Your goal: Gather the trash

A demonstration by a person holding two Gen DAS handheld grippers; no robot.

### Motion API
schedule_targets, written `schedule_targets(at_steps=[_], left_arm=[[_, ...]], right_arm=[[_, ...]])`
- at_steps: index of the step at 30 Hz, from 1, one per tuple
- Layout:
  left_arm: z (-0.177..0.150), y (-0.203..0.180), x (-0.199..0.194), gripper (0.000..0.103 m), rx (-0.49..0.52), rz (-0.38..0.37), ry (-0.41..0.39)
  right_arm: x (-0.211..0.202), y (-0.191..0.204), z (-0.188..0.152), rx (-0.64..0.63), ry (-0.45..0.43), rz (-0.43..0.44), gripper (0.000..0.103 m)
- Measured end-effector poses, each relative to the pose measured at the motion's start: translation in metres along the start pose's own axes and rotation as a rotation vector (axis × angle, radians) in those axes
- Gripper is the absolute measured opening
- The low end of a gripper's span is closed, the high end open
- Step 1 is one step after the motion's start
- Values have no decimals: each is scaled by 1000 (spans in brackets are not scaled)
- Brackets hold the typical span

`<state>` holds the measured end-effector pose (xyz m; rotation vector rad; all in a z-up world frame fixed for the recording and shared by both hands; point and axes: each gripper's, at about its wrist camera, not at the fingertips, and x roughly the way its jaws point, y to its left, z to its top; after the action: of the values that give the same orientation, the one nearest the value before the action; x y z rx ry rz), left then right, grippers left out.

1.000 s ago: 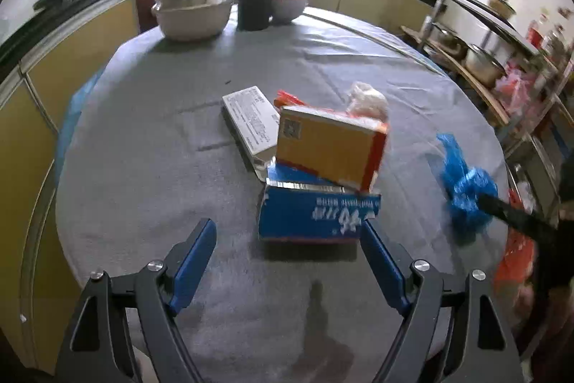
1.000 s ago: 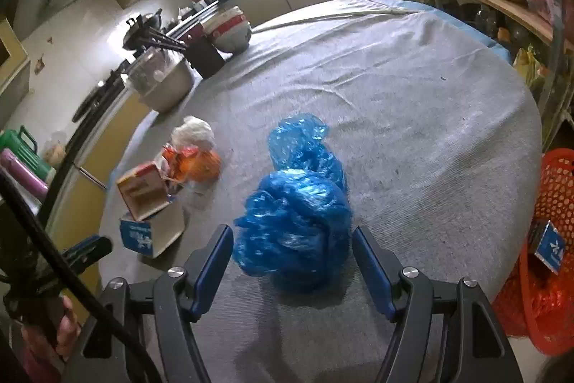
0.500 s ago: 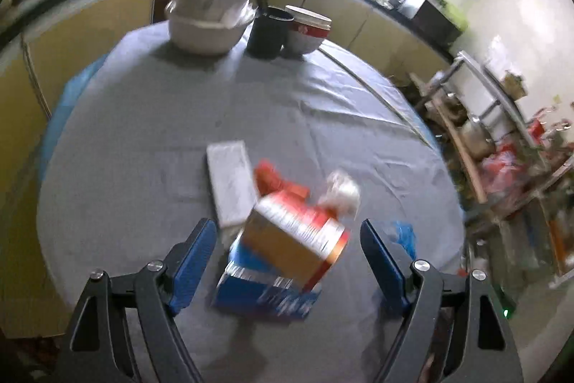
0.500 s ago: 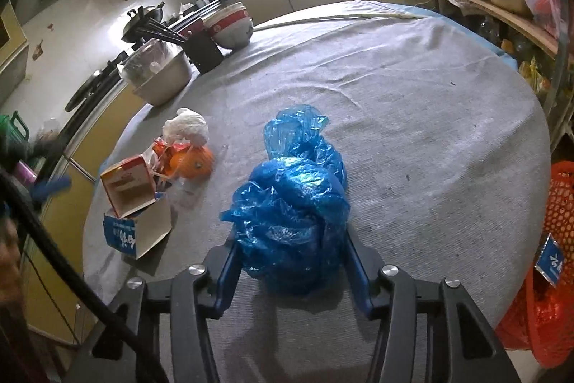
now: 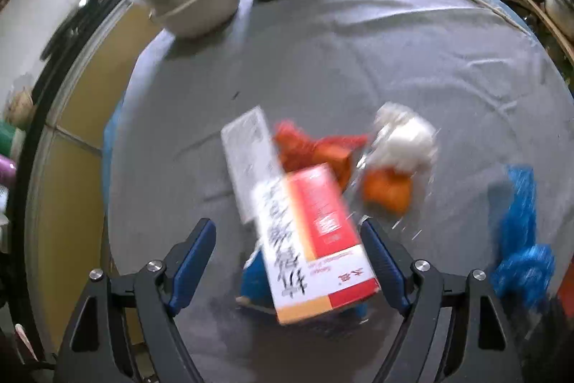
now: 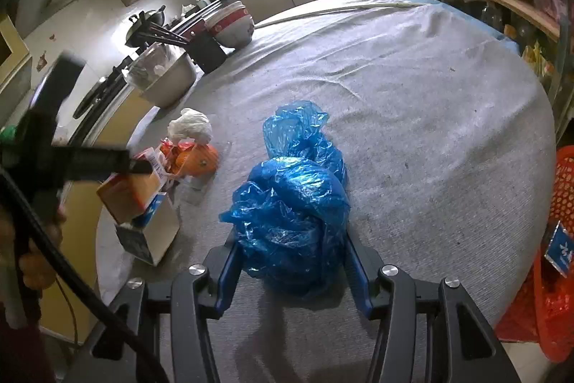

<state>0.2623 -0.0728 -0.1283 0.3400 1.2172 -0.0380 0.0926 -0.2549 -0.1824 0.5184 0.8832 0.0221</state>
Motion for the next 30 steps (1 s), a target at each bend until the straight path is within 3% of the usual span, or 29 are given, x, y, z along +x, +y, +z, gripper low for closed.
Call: schedule_targets(at_steps=[4,7,11,16,19,25,30], left_arm=[[-25,34,1,83,3,-14,2],[-46,62,3,83,-23,-71,17],[-62,93,-2,83,-82,-174,-35],[-61,105,-17,83,-52,-247,-150],[-46,115,-18,83,-21,-238,-210],[-37,121,-15,83,-56,-248,-189],[-70,106,-8,83,-100,-350,-163]], right_arm=[[-1,3,-3,-2,3,19,55],[-1,9,-6,-22,6,26,55],[-3,20,-8,-57,0,20,55],[-5,23,-9,-66,2,11,55],[-9,21,-9,-60,-7,2,55],[-11,11,-6,-20,-11,-6,55],[-7,11,-6,-24,5,-10,55]])
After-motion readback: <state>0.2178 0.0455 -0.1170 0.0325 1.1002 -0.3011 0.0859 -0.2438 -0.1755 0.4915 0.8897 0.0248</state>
